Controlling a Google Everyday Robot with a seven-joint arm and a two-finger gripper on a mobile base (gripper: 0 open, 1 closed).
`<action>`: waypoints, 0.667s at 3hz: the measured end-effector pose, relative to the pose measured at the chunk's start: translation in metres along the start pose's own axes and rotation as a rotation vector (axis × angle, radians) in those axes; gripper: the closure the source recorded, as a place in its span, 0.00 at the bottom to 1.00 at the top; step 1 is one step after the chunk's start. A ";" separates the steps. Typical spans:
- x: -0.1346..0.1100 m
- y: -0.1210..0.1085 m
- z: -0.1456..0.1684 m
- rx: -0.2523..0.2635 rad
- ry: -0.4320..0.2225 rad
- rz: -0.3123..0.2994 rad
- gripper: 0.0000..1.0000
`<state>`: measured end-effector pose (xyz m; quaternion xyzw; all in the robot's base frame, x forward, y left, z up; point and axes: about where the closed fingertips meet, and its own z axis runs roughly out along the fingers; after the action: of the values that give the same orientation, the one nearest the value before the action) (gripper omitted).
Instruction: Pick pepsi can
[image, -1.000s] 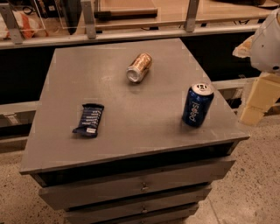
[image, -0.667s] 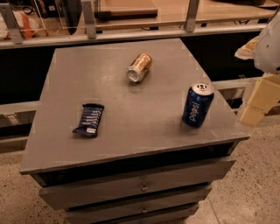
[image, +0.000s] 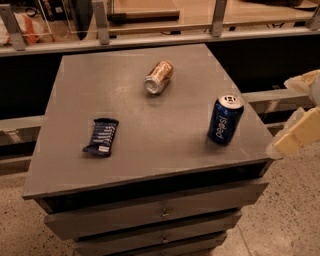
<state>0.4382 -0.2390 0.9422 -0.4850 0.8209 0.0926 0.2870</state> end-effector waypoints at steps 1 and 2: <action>0.026 -0.001 0.010 0.024 -0.175 0.071 0.00; 0.043 0.007 0.017 0.035 -0.346 0.115 0.00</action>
Offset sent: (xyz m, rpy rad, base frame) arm -0.0329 -0.0227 -0.0384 0.6610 -0.2672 -0.1084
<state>0.4229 -0.2595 0.9035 -0.4090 0.7870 0.1768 0.4267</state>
